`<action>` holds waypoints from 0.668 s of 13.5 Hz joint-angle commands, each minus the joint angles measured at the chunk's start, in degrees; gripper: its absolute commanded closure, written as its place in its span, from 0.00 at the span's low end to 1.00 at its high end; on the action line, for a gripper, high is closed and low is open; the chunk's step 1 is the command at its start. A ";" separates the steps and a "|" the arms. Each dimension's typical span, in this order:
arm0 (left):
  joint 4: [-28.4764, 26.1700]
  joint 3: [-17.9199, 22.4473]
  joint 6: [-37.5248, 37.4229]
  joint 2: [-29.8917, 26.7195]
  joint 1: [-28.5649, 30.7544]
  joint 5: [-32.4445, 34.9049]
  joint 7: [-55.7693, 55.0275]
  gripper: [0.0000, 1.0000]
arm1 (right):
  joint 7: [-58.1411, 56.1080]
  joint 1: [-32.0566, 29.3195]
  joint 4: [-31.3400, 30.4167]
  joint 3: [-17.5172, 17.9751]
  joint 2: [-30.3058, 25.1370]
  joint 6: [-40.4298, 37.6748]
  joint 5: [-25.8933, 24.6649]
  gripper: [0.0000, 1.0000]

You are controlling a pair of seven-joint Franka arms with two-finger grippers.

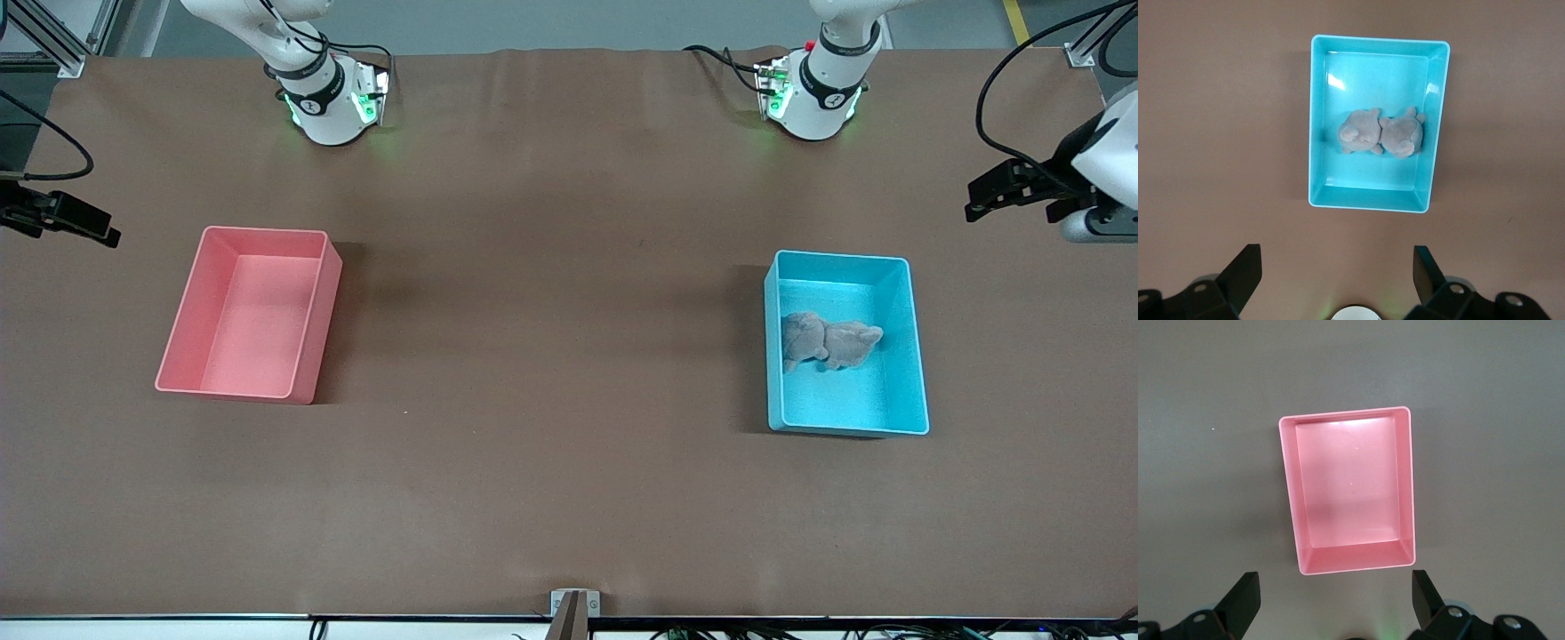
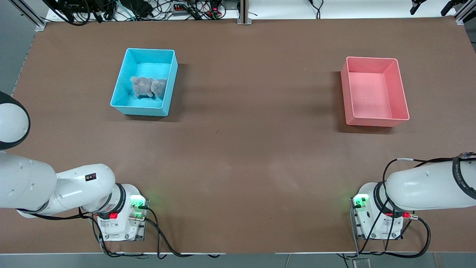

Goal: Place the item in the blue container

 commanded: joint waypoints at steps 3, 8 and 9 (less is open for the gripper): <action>4.44 0.11 -0.85 1.63 0.75 -0.22 -0.67 0.00 | 0.45 -0.01 -1.98 0.08 -2.38 0.41 -0.20 0.00; 4.44 0.11 0.29 2.16 0.75 -0.21 -0.67 0.00 | -0.60 -0.01 -1.89 0.08 -4.48 -2.04 -0.02 0.00; 4.44 0.11 0.29 2.16 0.75 -0.21 -0.67 0.00 | -0.95 -0.01 -1.98 0.08 -5.10 -2.40 -0.02 0.00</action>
